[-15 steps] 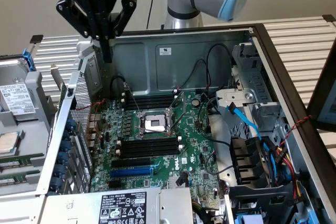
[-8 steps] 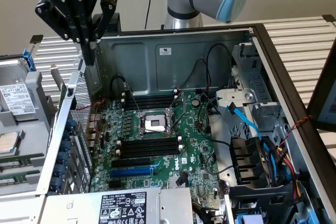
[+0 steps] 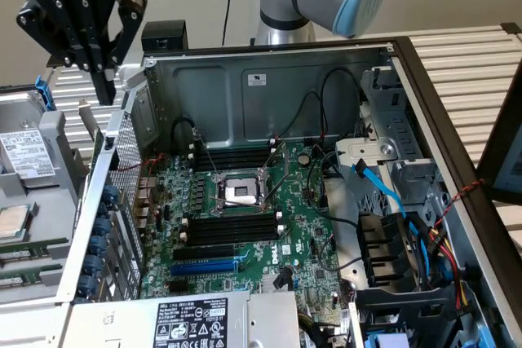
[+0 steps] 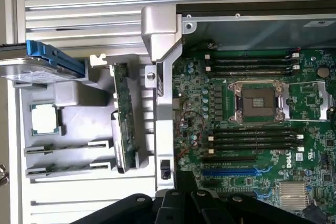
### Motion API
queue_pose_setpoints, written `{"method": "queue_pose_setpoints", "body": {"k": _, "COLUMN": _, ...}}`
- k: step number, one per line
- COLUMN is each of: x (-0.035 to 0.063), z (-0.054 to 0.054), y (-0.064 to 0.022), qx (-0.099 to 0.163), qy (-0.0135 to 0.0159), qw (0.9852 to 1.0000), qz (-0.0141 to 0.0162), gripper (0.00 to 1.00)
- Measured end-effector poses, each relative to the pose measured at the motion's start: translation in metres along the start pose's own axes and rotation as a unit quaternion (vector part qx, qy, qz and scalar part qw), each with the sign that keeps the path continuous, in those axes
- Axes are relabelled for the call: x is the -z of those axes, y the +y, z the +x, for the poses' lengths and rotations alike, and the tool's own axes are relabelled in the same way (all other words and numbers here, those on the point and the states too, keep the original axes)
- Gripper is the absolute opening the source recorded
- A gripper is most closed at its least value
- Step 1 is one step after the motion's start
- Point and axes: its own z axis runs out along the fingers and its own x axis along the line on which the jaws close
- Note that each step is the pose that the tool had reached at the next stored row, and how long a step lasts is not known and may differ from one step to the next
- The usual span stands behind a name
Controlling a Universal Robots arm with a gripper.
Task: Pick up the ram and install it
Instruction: 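Reach for the ram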
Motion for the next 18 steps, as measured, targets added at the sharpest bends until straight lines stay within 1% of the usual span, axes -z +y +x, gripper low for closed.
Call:
{"method": "queue_pose_setpoints", "body": {"k": 6, "x": -0.0006, "z": 0.027, "y": -0.0021, "qx": 0.0, "qy": 0.0027, "qw": 1.0, "qz": 0.0002, "gripper": 0.11}}
{"method": "queue_pose_setpoints", "body": {"k": 15, "x": -0.0024, "z": 0.068, "y": -0.0053, "qx": 0.0, "qy": 0.0046, "qw": 1.0, "qz": 0.0004, "gripper": 0.11}}
{"method": "queue_pose_setpoints", "body": {"k": 18, "x": -0.0035, "z": 0.082, "y": -0.0063, "qx": 0.0, "qy": 0.0057, "qw": 1.0, "qz": 0.0004, "gripper": 0.11}}
